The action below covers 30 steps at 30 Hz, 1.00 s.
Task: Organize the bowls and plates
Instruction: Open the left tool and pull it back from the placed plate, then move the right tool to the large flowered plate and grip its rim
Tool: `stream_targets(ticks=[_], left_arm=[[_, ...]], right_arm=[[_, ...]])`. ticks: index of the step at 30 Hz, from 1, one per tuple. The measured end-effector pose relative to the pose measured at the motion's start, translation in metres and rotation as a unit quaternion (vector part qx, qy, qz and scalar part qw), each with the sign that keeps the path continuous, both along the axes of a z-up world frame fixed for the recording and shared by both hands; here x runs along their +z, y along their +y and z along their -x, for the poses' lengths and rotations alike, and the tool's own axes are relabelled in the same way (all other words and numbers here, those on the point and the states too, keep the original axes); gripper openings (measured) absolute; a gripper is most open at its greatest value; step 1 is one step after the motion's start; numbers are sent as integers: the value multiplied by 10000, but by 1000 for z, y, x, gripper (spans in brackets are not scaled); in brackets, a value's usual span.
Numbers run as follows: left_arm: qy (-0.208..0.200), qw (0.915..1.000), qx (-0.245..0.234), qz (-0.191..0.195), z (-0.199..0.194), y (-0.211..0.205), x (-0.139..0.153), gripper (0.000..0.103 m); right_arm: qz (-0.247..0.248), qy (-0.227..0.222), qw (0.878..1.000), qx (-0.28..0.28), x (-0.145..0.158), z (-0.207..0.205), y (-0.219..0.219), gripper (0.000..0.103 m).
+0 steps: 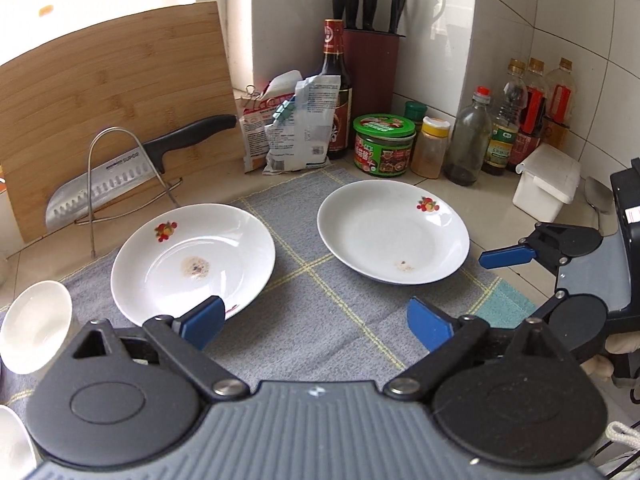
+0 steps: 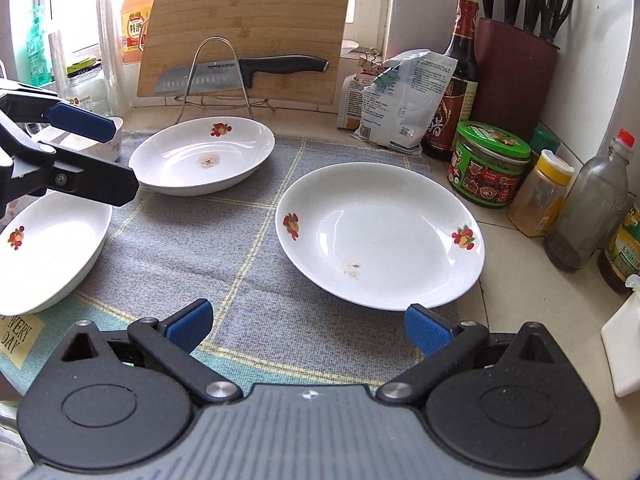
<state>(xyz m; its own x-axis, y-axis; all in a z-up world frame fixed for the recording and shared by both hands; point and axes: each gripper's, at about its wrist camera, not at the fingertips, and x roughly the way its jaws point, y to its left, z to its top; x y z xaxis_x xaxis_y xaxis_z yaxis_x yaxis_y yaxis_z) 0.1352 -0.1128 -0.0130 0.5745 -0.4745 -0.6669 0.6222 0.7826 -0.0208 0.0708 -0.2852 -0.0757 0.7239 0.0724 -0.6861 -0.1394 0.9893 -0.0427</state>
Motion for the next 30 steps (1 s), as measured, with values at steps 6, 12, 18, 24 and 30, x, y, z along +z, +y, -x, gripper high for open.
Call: stream_targets(ticks=[6, 12, 18, 24, 30], left_arm=[[121, 9997, 212, 42, 13, 20, -12, 97], [109, 9997, 203, 14, 30, 54, -18, 98], [207, 9994, 267, 59, 43, 102, -22, 98], [244, 9991, 337, 94, 52, 147, -25, 98], [339, 9987, 360, 82, 61, 186, -31, 98]], right_arm=[[3, 68, 9999, 143, -3, 5, 17, 103], [14, 202, 9993, 309, -3, 5, 45, 103], [9, 360, 9987, 365, 0, 3, 86, 103], [155, 416, 9979, 466, 6, 4, 125, 103], [193, 514, 9978, 385, 8, -2, 156, 103]])
